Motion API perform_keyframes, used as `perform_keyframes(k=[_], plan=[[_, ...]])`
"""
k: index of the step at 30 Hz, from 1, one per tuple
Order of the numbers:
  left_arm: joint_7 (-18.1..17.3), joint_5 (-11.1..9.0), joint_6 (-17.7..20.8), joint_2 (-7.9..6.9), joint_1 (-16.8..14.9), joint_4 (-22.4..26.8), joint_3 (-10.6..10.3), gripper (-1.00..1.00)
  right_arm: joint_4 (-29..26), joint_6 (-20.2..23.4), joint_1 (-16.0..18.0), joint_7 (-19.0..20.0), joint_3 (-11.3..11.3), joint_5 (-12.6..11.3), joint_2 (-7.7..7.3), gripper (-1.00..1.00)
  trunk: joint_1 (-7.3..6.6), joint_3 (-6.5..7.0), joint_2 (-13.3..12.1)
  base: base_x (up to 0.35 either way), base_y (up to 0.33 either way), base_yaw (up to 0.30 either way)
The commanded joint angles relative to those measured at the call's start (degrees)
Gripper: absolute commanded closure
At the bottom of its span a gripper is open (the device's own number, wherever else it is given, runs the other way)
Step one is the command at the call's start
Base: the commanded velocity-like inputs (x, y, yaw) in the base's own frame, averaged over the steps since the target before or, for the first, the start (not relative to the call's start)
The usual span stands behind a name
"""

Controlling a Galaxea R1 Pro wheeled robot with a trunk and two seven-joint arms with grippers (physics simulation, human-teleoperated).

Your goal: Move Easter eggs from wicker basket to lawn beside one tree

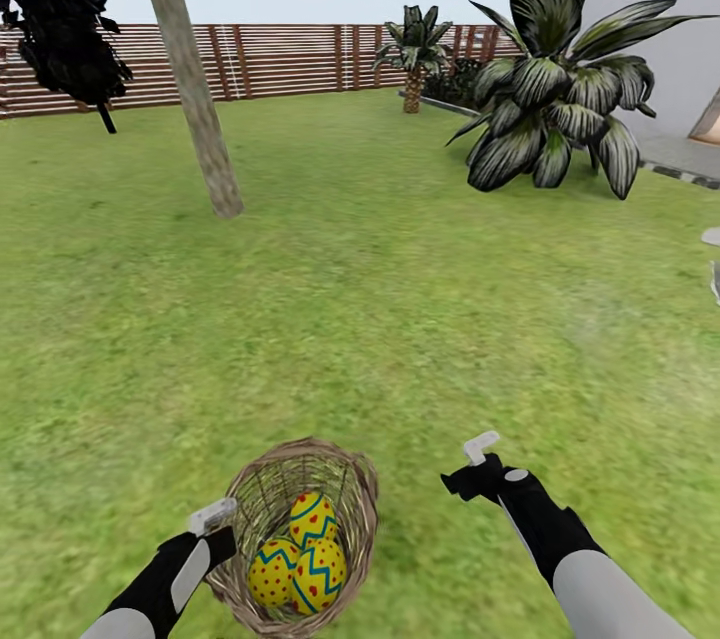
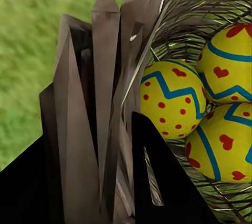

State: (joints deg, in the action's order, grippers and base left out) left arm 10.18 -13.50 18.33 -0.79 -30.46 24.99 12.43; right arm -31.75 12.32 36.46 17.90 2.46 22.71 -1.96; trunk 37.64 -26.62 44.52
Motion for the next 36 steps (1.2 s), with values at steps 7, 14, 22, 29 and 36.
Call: perform_keyframes(k=[7, 14, 22, 29, 36], plan=[[0.26, -0.91, 0.21, -0.07, -0.04, 0.00, 0.13, 1.00, -0.15, 0.20, 0.02, 0.47, 0.26, 0.47, -0.05, -1.00, 0.01, -0.06, 0.05, 0.012, 0.000, 0.168], [0.23, -1.00, 0.21, -0.09, -0.04, -0.02, 0.22, 1.00, -0.08, 0.16, -0.03, 0.47, 0.26, 0.58, -0.06, -1.00, 0.01, -0.06, 0.05, 0.287, 0.000, 0.001], [0.27, -0.92, 0.13, -0.09, -0.04, 0.31, 0.22, 1.00, -0.06, 0.16, -0.01, 0.47, 0.26, 0.52, -0.06, -1.00, 0.01, -0.06, 0.05, 0.013, 0.000, 0.000], [0.34, -1.01, 0.21, -0.09, -0.04, -0.05, 0.31, 1.00, 1.31, 0.16, -0.04, 0.48, 0.26, 0.32, -0.06, -1.00, -1.09, 0.84, -1.95, 0.000, 0.000, 0.000], [0.45, -0.92, 0.06, -1.22, 0.04, -0.30, 0.26, 1.00, 8.76, -0.77, -0.07, 0.39, 0.33, 0.17, -0.32, -1.00, -2.63, 2.15, -4.76, 0.000, 0.000, 0.000]])
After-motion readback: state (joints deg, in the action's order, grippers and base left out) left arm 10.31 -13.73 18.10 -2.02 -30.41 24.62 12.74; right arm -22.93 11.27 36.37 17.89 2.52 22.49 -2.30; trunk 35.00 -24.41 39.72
